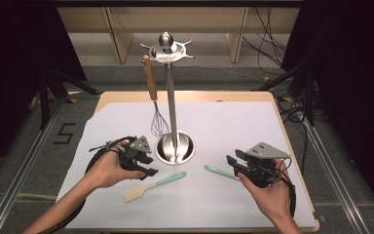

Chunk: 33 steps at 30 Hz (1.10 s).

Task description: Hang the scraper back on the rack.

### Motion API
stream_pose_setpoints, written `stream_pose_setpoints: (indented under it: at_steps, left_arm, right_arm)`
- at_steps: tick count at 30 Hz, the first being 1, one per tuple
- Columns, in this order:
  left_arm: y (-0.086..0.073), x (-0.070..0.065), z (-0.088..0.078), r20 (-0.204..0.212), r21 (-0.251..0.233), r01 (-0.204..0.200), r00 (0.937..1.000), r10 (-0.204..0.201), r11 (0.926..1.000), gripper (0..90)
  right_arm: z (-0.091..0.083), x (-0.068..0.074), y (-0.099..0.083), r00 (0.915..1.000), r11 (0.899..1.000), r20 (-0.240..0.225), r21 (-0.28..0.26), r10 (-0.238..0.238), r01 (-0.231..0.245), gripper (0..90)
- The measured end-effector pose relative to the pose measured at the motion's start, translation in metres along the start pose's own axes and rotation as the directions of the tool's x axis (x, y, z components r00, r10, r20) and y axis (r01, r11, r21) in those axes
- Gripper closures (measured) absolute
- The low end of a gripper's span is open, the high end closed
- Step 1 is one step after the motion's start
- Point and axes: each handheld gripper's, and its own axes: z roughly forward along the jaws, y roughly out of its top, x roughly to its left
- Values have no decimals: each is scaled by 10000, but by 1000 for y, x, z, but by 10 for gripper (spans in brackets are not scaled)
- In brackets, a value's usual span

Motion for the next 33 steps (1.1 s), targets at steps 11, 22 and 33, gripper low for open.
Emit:
stream_pose_setpoints:
  at_steps: [11,22,33]
  left_arm:
    - [4,-1,18,211,1420,-614,9980,590,9880,596]
    - [3,-1,39,434,2941,-968,9952,879,9509,618]
    - [3,-3,57,614,3598,-892,9955,718,9288,613]
  right_arm:
    - [3,-1,-1,9999,9995,54,-288,-120,121,615]
    - [4,-2,-1,9993,9992,-76,-110,-379,378,614]
    - [3,-2,-1,9988,9987,72,-142,-483,484,614]
